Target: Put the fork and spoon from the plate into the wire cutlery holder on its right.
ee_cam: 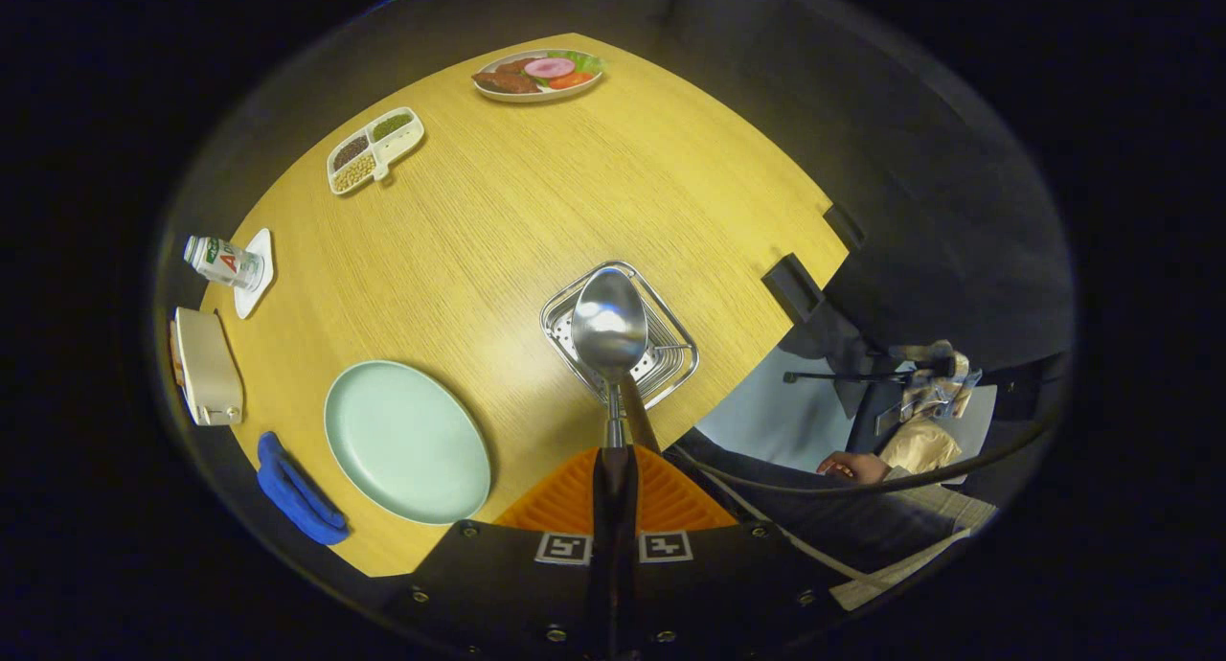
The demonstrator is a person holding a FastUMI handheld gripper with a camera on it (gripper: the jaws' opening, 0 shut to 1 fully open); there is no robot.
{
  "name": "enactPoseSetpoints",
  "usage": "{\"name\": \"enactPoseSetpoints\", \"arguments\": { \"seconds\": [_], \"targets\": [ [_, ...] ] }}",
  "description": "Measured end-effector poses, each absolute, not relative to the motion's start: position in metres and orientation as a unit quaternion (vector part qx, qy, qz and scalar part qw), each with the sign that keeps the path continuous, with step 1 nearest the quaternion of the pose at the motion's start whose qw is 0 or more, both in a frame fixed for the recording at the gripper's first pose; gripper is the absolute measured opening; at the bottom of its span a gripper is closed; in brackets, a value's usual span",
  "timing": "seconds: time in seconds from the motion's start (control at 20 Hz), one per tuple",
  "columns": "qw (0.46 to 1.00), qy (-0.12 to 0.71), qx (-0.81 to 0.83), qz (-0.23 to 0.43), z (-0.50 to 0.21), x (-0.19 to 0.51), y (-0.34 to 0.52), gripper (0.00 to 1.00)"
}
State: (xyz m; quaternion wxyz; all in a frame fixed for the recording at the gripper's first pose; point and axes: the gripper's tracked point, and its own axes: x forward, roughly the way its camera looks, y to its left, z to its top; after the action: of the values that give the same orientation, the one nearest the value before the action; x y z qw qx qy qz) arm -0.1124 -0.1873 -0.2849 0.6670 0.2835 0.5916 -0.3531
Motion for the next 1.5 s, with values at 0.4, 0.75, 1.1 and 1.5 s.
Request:
{"name": "enactPoseSetpoints", "arguments": {
  "seconds": [0.4,0.75,1.1,1.5],
  "targets": [
    [0.646,0.615,0.299,-0.339,-0.296,-0.107,-0.187,0.04],
    [0.681,0.586,0.271,-0.344,-0.282,-0.094,-0.206,0.12],
    [0.707,0.567,0.246,-0.343,-0.271,-0.090,-0.207,0.40],
    [0.736,0.554,0.196,-0.335,-0.262,-0.083,-0.209,0.40]
  ]
}}
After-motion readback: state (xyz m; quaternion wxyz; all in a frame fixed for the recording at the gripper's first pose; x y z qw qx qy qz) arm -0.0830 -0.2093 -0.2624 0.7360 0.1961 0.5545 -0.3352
